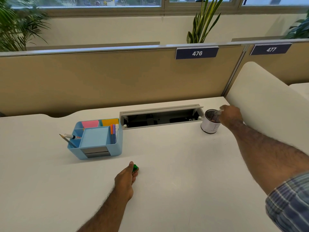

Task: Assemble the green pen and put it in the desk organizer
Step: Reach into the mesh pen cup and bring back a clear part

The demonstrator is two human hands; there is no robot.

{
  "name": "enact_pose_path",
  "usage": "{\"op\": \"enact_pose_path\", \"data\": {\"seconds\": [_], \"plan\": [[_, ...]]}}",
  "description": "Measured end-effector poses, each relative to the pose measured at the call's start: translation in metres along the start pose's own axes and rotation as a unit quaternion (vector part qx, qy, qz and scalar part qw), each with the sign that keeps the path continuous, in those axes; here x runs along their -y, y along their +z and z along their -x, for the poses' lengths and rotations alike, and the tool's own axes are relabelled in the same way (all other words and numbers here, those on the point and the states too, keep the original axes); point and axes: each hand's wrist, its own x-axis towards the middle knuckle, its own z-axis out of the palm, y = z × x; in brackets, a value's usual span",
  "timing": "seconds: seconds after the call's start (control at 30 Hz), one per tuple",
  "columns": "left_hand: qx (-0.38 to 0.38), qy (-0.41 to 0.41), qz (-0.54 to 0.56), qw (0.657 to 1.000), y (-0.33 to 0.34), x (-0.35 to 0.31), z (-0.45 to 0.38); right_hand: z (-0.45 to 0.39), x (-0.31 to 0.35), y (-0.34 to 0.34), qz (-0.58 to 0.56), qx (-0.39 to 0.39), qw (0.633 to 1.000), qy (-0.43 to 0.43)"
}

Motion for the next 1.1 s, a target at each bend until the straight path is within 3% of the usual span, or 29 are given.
{"op": "enact_pose_path", "data": {"seconds": [0.1,0.37,0.5,0.7,0.87,0.97,1.1], "plan": [[-0.002,-0.002,-0.002,1.000,0.000,0.001,0.000,-0.001,-0.005,0.005,-0.002,0.020,1.000,0.014],[-0.004,-0.005,-0.015,1.000,-0.002,0.002,-0.004,0.002,0.003,0.003,-0.114,-0.045,0.991,0.050],[-0.007,-0.009,-0.016,1.000,-0.002,0.003,-0.006,0.016,0.021,0.007,-0.267,-0.081,0.953,0.117],[-0.008,-0.014,-0.009,1.000,-0.002,0.004,-0.006,0.048,0.047,0.026,-0.398,-0.083,0.898,0.170],[-0.001,-0.006,0.010,1.000,-0.002,0.004,-0.003,0.082,0.062,0.062,-0.554,0.030,0.809,0.193],[0.005,-0.001,0.017,1.000,-0.002,0.005,0.001,0.118,0.073,0.081,-0.584,0.123,0.782,0.183],[0.013,0.005,0.034,0.999,-0.002,0.005,0.006,0.167,0.088,0.101,-0.593,0.190,0.766,0.159]]}}
